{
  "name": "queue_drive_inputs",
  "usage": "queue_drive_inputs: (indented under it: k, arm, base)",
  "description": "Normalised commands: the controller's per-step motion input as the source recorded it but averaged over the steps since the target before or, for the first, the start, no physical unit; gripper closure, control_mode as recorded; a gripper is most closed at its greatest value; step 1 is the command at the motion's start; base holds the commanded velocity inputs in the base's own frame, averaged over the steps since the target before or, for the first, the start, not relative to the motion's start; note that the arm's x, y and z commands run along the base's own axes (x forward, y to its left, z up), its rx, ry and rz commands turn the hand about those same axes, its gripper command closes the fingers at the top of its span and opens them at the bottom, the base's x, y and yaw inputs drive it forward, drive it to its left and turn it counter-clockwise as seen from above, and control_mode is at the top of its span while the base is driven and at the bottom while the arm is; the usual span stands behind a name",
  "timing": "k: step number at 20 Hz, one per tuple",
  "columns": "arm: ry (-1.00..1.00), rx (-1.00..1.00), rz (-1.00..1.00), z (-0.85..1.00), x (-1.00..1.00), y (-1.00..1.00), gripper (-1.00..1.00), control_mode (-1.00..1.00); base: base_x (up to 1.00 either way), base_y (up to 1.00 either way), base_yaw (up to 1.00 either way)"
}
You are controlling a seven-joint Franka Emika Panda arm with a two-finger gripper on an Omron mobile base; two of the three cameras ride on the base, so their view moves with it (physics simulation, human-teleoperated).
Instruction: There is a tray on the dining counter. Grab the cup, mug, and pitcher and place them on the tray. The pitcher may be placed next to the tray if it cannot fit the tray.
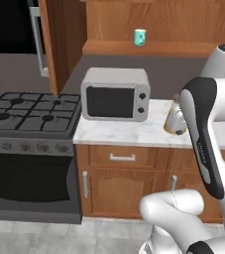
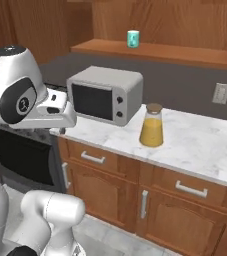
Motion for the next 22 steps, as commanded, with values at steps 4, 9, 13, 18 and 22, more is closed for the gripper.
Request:
queue_drive_inputs:
  k: [4, 9, 13, 18, 22]
  arm:
    - [0.0, 0.0, 0.0, 0.0, 0.0, 0.0, -1.0, 1.0]
    - [0.0, 0.0, 0.0, 0.0, 0.0, 0.0, -1.0, 1.0]
    - [0.0, 0.0, 0.0, 0.0, 0.0, 0.0, -1.0, 1.0]
    - [0.0, 0.0, 0.0, 0.0, 0.0, 0.0, -1.0, 1.0]
    - [0.0, 0.0, 0.0, 0.0, 0.0, 0.0, -1.0, 1.0]
  base:
    - [0.38, 0.5, -0.33]
    - [0.41, 0.37, -0.32]
    - [0.49, 0.03, -0.28]
    - [0.47, 0.09, -0.27]
    - [0.41, 0.21, -0.24]
